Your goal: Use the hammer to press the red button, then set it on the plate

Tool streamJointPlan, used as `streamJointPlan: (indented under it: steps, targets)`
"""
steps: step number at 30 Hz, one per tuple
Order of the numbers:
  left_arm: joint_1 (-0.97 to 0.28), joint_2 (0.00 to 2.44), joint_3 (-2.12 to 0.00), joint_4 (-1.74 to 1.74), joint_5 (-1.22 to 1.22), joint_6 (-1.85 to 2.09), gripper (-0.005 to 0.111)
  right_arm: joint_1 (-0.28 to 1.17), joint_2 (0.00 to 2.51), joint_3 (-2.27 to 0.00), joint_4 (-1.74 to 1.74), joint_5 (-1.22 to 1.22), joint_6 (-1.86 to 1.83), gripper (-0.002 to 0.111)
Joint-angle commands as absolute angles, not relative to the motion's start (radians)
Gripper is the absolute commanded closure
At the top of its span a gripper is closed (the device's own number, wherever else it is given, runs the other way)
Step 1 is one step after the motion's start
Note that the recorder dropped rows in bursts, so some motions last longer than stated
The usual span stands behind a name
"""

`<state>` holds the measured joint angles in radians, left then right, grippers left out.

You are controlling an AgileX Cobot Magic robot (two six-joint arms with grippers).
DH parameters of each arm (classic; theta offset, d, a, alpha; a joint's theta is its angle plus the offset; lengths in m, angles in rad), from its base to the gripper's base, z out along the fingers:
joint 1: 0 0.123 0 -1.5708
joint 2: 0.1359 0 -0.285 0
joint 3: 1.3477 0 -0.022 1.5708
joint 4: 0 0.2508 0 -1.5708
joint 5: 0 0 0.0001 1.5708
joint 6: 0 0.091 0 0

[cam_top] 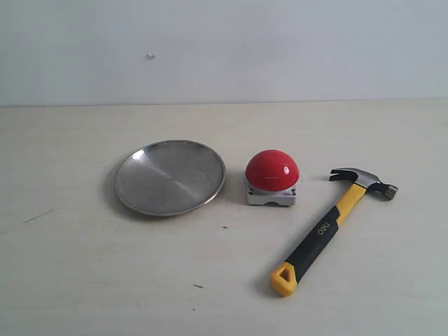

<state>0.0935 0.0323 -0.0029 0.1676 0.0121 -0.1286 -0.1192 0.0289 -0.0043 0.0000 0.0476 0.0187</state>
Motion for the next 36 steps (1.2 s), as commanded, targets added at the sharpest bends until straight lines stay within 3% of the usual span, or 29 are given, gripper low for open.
streamJointPlan:
  steps: [1, 16, 24, 26, 32, 36]
  targets:
    - [0.097, 0.024, 0.0, 0.169, 0.013, -0.128, 0.107, -0.125, 0.026, 0.0, 0.0, 0.043, 0.011, 0.108]
    - [0.097, 0.024, 0.0, 0.169, 0.015, -0.128, 0.107, -0.14, 0.16, 0.0, 0.0, 0.026, 0.0, 0.108]
    - [0.097, 0.024, 0.0, 0.169, 0.015, -0.128, 0.107, -0.217, 0.311, -0.016, 0.125, -0.339, 0.391, 0.108]
    - [0.097, 0.024, 0.0, 0.169, 0.015, -0.128, 0.107, -0.236, 0.348, -0.063, 0.0, -0.331, 0.515, 0.108]
    - [0.097, 0.024, 0.0, 0.169, 0.015, -0.128, 0.107, -0.239, 0.384, -0.273, -0.941, -0.288, 1.261, 0.108]
    - [0.097, 0.024, 0.0, 0.169, 0.015, -0.128, 0.107, -0.244, 0.402, -0.38, -1.344, -0.301, 1.637, 0.108]
